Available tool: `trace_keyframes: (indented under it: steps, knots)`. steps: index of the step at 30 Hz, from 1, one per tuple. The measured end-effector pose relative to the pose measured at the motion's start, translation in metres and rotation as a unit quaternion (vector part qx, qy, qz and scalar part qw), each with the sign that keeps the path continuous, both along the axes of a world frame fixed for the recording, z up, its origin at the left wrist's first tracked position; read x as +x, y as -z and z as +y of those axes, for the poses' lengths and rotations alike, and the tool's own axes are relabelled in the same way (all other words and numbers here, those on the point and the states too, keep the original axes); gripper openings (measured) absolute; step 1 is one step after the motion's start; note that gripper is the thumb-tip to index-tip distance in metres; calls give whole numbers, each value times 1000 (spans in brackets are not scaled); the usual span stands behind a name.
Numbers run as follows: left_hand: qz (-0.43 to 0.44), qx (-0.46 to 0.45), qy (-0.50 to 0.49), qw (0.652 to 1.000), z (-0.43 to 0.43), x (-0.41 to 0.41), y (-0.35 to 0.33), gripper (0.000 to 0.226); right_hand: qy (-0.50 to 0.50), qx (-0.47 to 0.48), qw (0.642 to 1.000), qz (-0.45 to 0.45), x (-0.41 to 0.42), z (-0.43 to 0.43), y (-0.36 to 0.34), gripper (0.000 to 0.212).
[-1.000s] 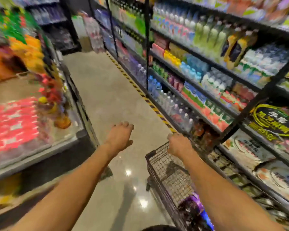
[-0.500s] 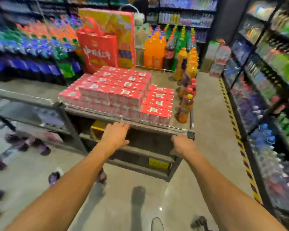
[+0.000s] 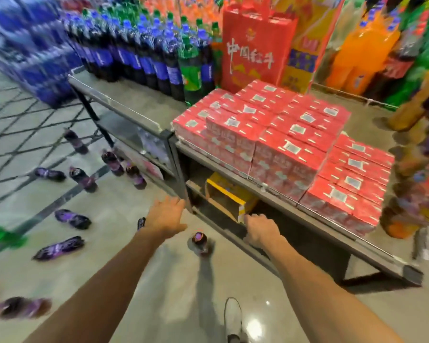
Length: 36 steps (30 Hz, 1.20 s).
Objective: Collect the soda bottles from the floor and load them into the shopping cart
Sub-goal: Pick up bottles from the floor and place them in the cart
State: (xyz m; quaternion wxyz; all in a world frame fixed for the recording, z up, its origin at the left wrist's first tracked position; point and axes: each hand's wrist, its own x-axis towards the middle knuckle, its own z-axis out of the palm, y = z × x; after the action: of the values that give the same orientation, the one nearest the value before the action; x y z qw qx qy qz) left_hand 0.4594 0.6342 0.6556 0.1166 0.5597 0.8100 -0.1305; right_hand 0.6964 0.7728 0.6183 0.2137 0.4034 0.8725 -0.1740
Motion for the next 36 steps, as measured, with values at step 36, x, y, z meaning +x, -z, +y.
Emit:
trace_keyframes:
  steps: [36]
  knots:
    - [-260, -108, 109, 953, 78, -229, 567, 98, 471, -265, 830, 141, -169, -55, 568, 69]
